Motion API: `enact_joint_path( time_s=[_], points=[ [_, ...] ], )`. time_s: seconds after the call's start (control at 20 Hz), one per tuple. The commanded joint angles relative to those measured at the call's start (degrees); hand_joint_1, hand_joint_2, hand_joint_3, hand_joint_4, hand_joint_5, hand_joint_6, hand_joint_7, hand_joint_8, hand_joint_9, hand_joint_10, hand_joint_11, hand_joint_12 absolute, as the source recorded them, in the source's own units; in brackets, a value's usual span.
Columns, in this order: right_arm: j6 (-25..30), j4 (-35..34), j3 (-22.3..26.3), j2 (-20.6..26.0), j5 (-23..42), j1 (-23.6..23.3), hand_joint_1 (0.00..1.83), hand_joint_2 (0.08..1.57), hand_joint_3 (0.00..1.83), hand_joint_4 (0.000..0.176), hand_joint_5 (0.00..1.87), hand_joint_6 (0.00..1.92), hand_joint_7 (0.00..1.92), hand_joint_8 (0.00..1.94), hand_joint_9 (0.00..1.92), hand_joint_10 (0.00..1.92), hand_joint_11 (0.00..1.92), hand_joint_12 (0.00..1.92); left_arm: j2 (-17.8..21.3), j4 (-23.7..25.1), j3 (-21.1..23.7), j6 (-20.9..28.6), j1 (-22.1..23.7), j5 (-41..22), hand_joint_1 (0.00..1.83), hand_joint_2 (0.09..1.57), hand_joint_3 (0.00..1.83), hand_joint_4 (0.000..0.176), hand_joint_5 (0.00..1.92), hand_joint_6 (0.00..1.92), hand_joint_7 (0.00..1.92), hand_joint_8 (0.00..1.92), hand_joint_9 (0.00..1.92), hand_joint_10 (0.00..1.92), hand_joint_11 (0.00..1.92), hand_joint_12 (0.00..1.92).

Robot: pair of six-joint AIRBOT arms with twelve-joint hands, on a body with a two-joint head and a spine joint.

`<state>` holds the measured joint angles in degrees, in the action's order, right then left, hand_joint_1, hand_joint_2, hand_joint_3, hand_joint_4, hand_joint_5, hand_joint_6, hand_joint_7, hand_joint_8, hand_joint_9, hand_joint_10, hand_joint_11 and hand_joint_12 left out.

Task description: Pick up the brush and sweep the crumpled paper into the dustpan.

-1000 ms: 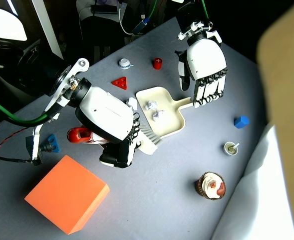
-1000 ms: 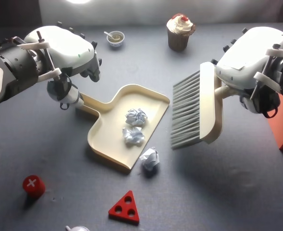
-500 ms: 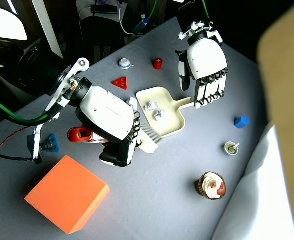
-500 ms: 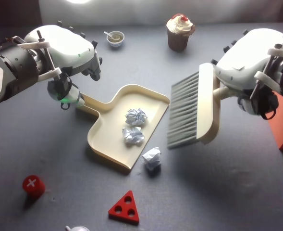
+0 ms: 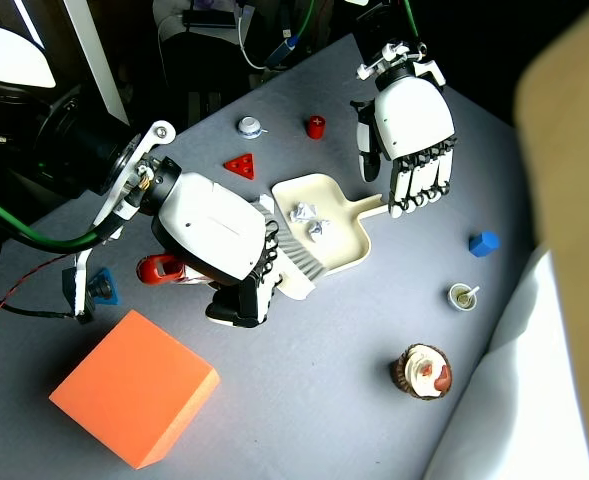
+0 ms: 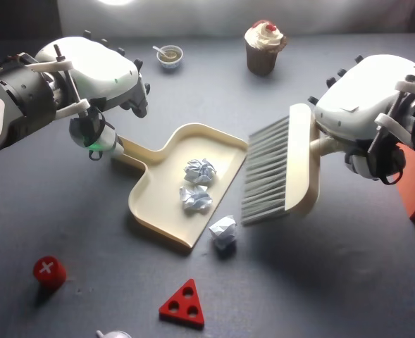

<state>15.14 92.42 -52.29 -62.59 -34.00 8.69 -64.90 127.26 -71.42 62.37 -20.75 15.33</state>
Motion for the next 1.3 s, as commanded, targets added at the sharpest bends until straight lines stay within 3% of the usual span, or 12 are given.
enact_joint_path(
  time_s=[0.0,0.1,0.4,0.5,0.7,0.75,0.8,0.85,0.95,1.0,1.1,1.25],
  points=[
    [0.43,5.02,-0.17,0.71,-1.74,-0.22,1.03,1.21,0.00,0.051,0.75,1.92,0.83,1.94,0.84,1.92,0.85,1.92,0.60,1.50,-0.32,-0.37,0.98,4.37,1.11,1.01,0.00,0.000,0.84,0.00,0.85,0.00,0.82,0.00,0.62,0.39],
    [1.27,6.21,-0.17,0.71,-1.93,0.53,1.01,1.19,0.00,0.079,0.73,1.92,0.74,1.94,0.71,1.92,0.71,1.92,0.61,1.49,-0.35,-0.37,1.07,4.37,1.11,1.02,0.00,0.000,0.83,0.00,0.85,0.00,0.82,0.00,0.63,0.40],
    [2.69,7.42,-0.17,0.71,-2.61,1.73,0.89,1.09,0.00,0.116,0.57,1.92,0.52,1.94,0.43,1.92,0.41,1.92,0.68,1.26,-0.26,-0.36,1.19,4.33,1.10,1.02,0.00,0.000,0.84,0.00,0.86,0.00,0.83,0.00,0.62,0.40],
    [2.84,7.42,-0.16,0.71,-2.63,1.80,0.88,1.07,0.00,0.115,0.54,1.92,0.49,1.94,0.41,1.92,0.38,1.92,0.69,1.25,-0.13,-0.36,1.20,4.33,1.10,1.02,0.00,0.000,0.84,0.00,0.86,0.00,0.84,0.01,0.63,0.41],
    [2.85,7.41,0.25,0.71,-2.65,1.82,0.70,1.07,0.00,0.063,0.26,1.79,0.22,1.82,0.24,1.92,0.33,1.92,0.78,1.16,0.07,-0.36,1.19,4.27,1.10,1.01,0.00,0.000,0.84,0.00,0.86,0.00,0.84,0.00,0.64,0.41],
    [2.85,7.40,0.43,0.71,-2.65,1.82,0.60,1.08,0.00,0.021,0.37,1.32,0.18,1.67,0.15,1.87,0.20,1.92,0.80,1.16,0.09,-0.36,1.23,4.26,1.09,1.01,0.00,0.000,0.84,0.00,0.86,0.00,0.84,0.01,0.64,0.41],
    [2.85,7.40,0.57,0.71,-2.65,1.81,0.58,1.08,0.00,0.000,0.49,0.95,0.19,1.58,0.12,1.86,0.15,1.92,0.82,1.16,0.09,-0.36,1.26,4.25,1.09,1.02,0.00,0.000,0.85,0.00,0.87,0.01,0.85,0.01,0.65,0.41],
    [2.85,7.40,0.67,0.71,-2.65,1.81,0.55,1.09,0.00,0.000,0.59,0.61,0.24,1.43,0.12,1.80,0.10,1.92,0.84,1.16,0.09,-0.36,1.32,4.25,1.08,1.02,0.00,0.000,0.84,0.00,0.87,0.00,0.84,0.00,0.64,0.40],
    [2.85,7.40,0.75,0.71,-2.64,1.81,0.43,1.10,0.00,0.000,0.65,0.12,0.60,0.39,0.47,0.83,0.24,1.38,0.88,1.26,0.07,-0.38,1.51,4.25,1.08,1.02,0.00,0.000,0.84,0.00,0.86,0.00,0.83,0.00,0.63,0.40],
    [2.85,7.40,0.76,0.71,-2.64,1.81,0.36,1.10,0.00,0.000,0.62,0.03,0.63,0.14,0.56,0.46,0.27,1.19,0.89,1.28,0.06,-0.39,1.59,4.25,1.08,1.02,0.00,0.000,0.84,0.00,0.86,0.00,0.83,0.00,0.63,0.40],
    [2.85,7.39,0.82,0.71,-2.62,1.81,0.33,1.11,0.00,0.000,0.54,0.00,0.61,0.01,0.61,0.13,0.23,1.09,0.89,1.29,0.10,-0.39,1.71,4.08,1.07,1.01,0.00,0.000,0.85,0.01,0.87,0.00,0.84,0.01,0.65,0.41],
    [2.85,6.87,1.36,0.71,-2.67,1.81,0.32,1.10,0.00,0.000,0.49,0.00,0.60,0.00,0.61,0.01,0.27,0.84,0.87,1.30,0.30,-0.39,1.62,4.04,1.07,1.02,0.00,0.000,0.83,0.00,0.86,0.00,0.84,0.00,0.64,0.41]
  ],
)
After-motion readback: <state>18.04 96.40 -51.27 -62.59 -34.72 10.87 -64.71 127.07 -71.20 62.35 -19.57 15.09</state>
